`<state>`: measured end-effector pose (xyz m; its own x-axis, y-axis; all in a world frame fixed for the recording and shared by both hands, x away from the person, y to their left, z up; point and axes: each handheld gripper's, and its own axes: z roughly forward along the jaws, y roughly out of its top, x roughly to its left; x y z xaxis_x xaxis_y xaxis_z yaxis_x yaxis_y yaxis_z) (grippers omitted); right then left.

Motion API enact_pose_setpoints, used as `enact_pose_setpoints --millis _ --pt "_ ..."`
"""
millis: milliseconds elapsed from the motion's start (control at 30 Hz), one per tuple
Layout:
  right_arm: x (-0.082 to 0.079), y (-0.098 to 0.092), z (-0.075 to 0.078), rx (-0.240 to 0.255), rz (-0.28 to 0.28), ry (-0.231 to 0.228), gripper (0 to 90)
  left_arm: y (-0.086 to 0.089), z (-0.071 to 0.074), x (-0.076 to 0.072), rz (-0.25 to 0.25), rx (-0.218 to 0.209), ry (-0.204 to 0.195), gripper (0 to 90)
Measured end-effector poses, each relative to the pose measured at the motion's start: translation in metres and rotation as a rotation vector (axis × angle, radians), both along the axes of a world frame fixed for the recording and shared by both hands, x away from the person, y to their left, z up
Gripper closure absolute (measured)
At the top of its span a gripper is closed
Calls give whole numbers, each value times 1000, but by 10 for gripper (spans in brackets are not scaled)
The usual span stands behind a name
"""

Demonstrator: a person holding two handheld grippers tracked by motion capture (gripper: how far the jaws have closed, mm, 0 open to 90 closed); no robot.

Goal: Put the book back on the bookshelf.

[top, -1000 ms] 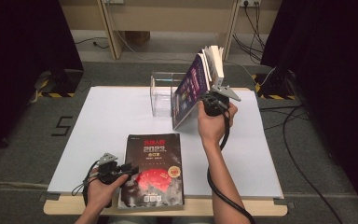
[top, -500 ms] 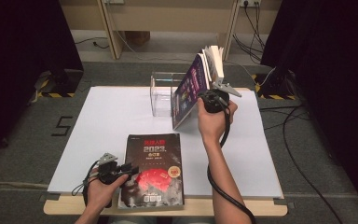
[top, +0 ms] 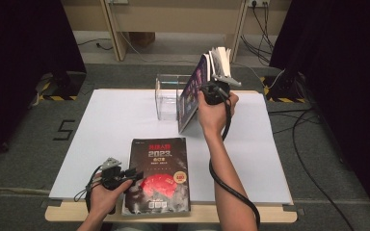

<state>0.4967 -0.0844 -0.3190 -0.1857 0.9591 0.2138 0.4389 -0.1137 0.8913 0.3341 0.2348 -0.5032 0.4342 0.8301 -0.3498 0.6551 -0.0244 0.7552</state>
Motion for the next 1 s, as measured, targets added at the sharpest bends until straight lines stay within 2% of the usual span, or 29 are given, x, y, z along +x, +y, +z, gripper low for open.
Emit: enact_pose_setpoints --millis 233,433,500,767,1000 --pt "19 0 3 12 -2 43 743 0 0 0 -1 -1 -1 544" --pt "31 1 5 14 -30 86 815 0 0 0 -2 0 -2 544" --pt "32 1 6 29 -31 89 827 0 0 0 -3 1 -2 544" --pt "32 7 5 31 2 -4 832 0 0 0 -5 0 -2 545" --pt "35 13 13 20 1 -91 832 0 0 1 -8 -1 -3 545"
